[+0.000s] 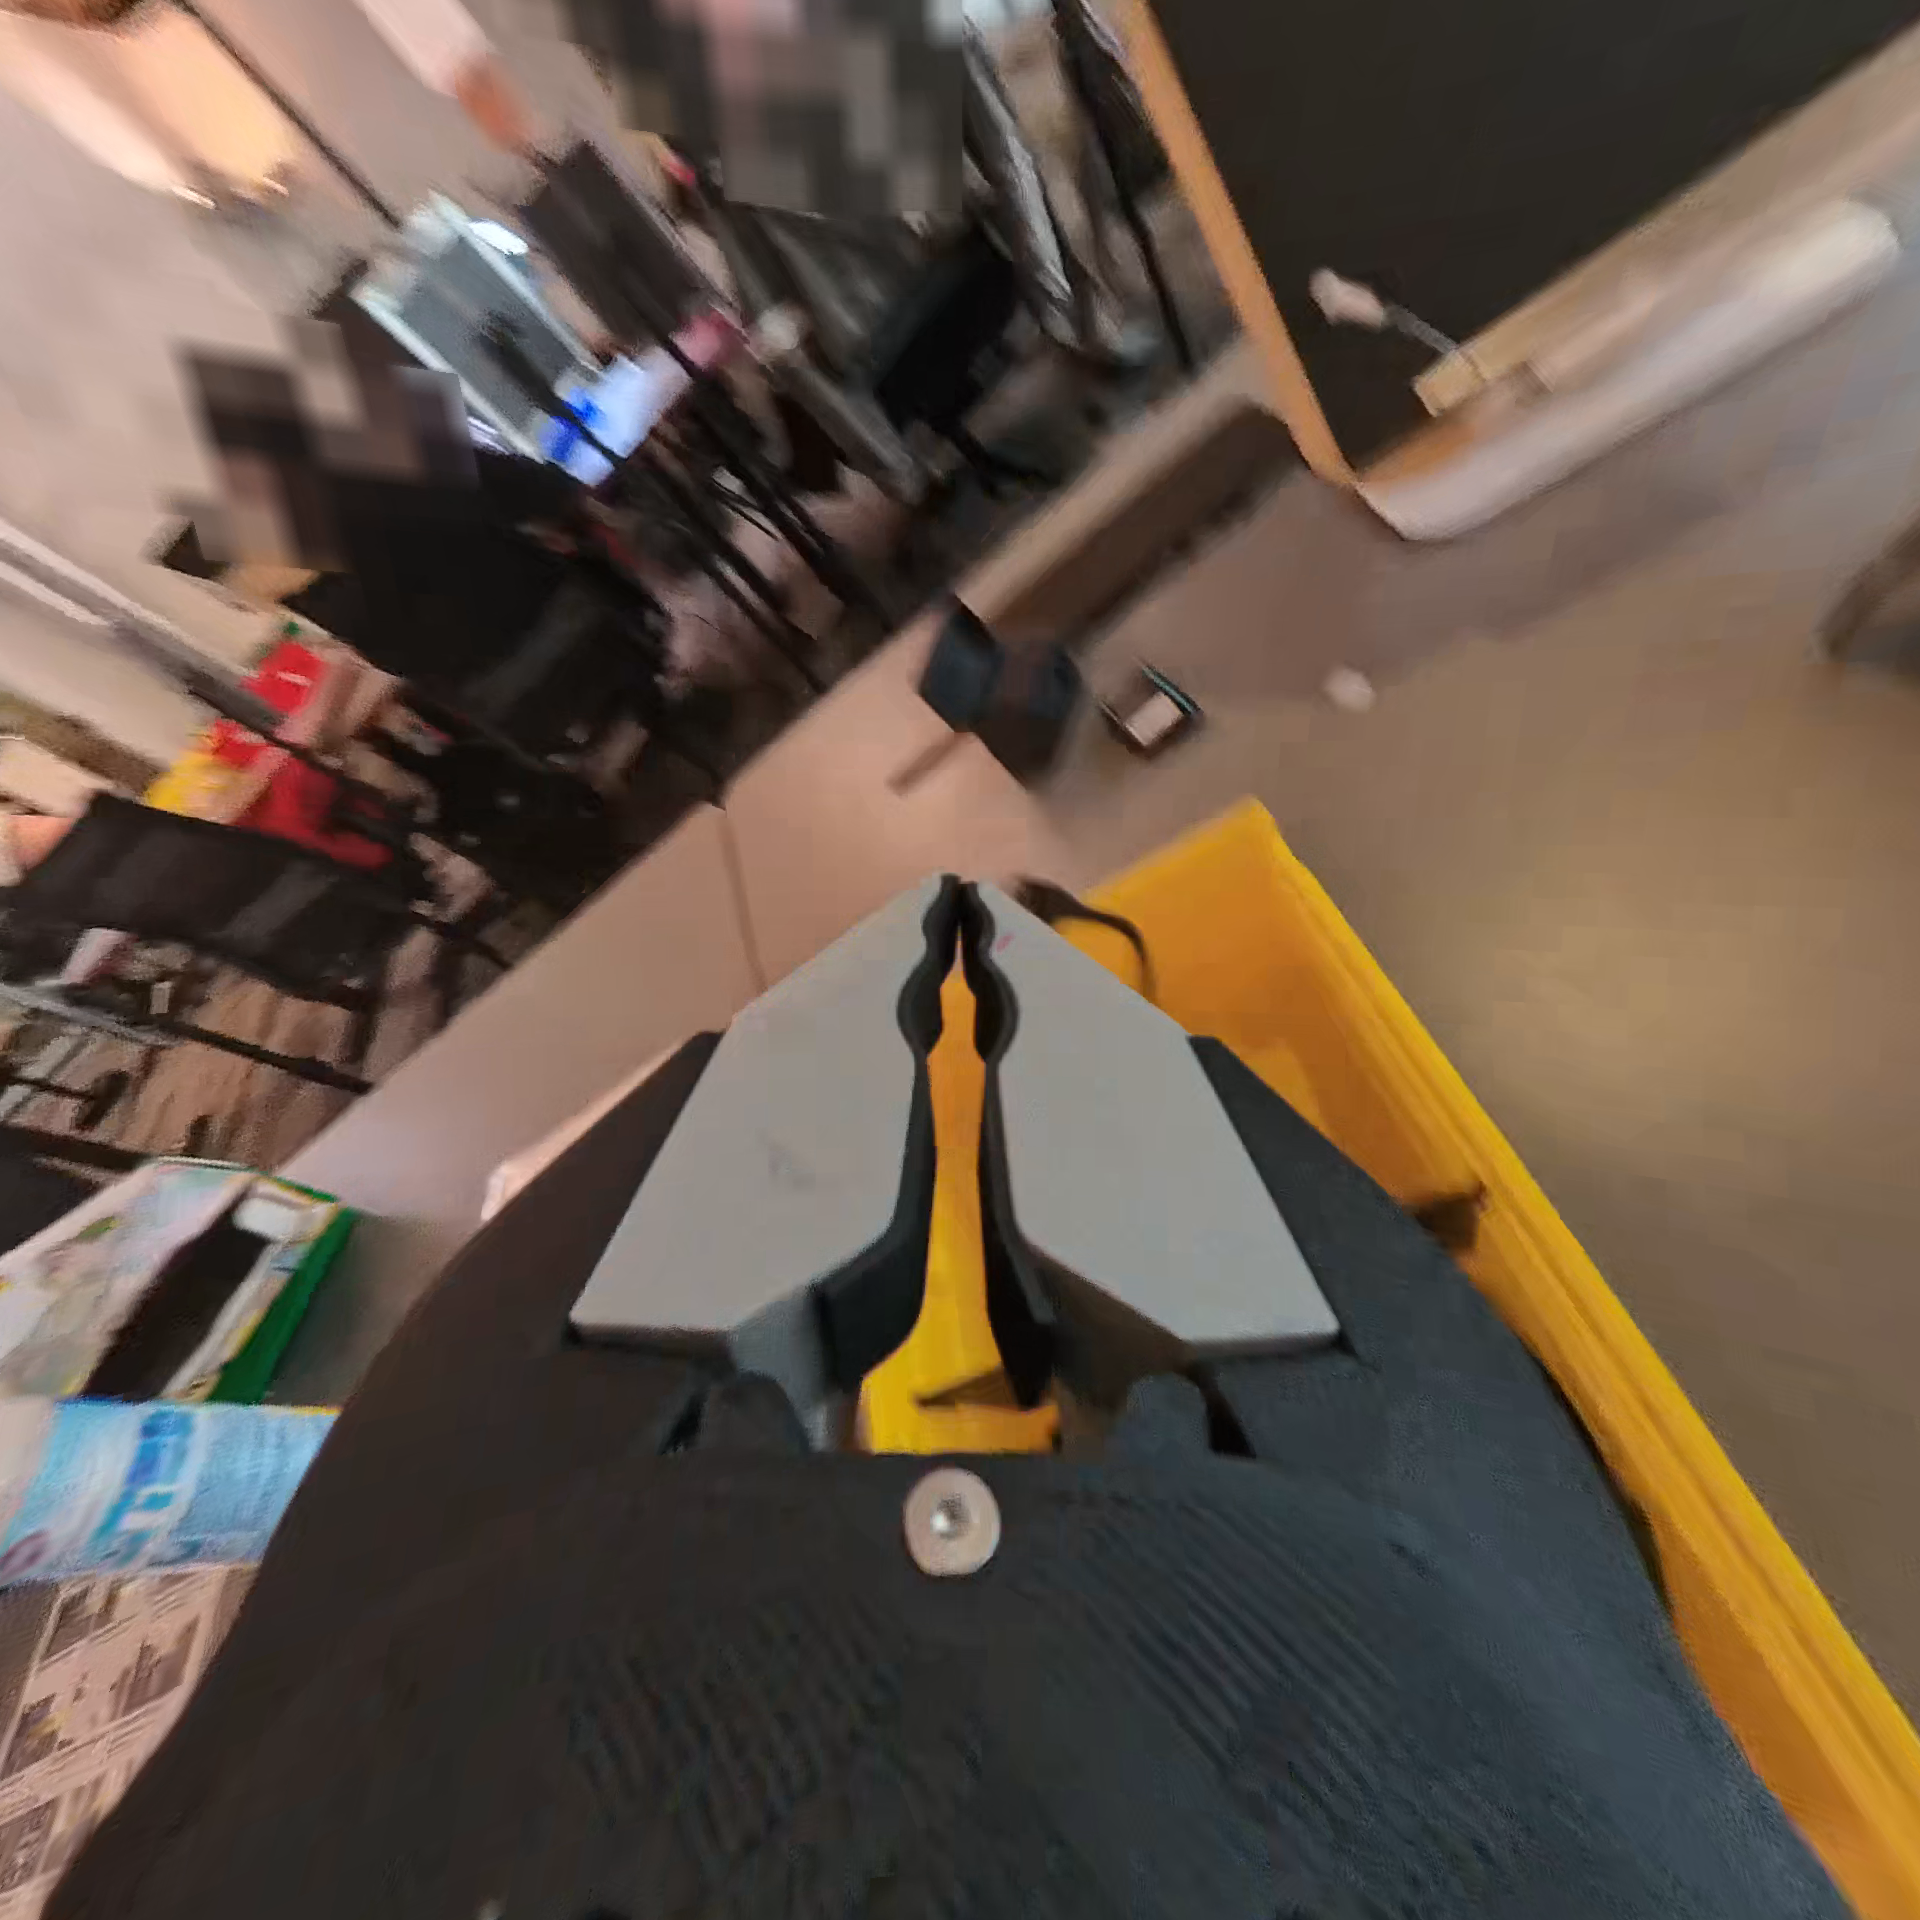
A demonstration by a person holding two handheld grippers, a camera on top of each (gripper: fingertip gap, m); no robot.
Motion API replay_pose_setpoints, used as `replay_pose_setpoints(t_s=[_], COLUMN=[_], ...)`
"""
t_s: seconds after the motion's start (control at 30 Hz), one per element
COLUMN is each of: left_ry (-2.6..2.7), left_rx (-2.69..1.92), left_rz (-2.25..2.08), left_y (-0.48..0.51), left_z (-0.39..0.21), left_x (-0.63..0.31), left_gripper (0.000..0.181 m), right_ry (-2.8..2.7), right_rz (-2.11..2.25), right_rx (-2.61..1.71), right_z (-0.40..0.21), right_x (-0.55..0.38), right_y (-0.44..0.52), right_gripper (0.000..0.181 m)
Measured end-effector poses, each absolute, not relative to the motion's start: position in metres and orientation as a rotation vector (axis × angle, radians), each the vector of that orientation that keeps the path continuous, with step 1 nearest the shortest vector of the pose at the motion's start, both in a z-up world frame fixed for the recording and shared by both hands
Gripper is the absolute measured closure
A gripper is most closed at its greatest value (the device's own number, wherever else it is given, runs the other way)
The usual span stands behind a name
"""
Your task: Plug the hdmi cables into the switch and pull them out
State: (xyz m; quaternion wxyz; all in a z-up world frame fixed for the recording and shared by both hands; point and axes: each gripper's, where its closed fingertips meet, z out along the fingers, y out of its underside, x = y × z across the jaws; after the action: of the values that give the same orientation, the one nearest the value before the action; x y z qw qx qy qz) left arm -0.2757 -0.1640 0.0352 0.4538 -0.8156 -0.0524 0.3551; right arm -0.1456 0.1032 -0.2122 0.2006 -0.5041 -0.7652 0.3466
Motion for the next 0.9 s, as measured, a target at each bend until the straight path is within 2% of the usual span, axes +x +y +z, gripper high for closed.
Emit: replay_pose_setpoints(t_s=[0.13, 0.23, 0.37, 0.57, 0.8, 0.9], left_ry=[-0.156, -0.194, -0.107, 0.062, 0.149, 0.143], left_rx=[-1.838, -1.974, -2.143, -2.417, -2.410, -2.371], left_rz=[0.896, 0.741, 0.724, 0.651, 0.634, 0.701], left_y=[-0.156, -0.145, -0.140, -0.147, -0.122, -0.106], left_z=[0.114, 0.108, 0.066, -0.033, -0.084, -0.090], left_x=[-0.273, -0.266, -0.258, -0.232, -0.209, -0.215], left_gripper=[0.181, 0.181, 0.178, 0.138, 0.134, 0.145], right_ry=[-2.137, -2.138, -2.141, -2.144, -2.144, -2.144], right_rz=[0.959, 0.953, 0.939, 0.935, 0.933, 0.933], right_rx=[-1.401, -1.394, -1.379, -1.370, -1.369, -1.368], right_z=[-0.212, -0.212, -0.212, -0.212, -0.212, -0.212], right_x=[-0.145, -0.145, -0.145, -0.145, -0.145, -0.145], right_y=[0.103, 0.103, 0.102, 0.101, 0.102, 0.102], right_gripper=[0.181, 0.181, 0.181, 0.181, 0.181, 0.181])
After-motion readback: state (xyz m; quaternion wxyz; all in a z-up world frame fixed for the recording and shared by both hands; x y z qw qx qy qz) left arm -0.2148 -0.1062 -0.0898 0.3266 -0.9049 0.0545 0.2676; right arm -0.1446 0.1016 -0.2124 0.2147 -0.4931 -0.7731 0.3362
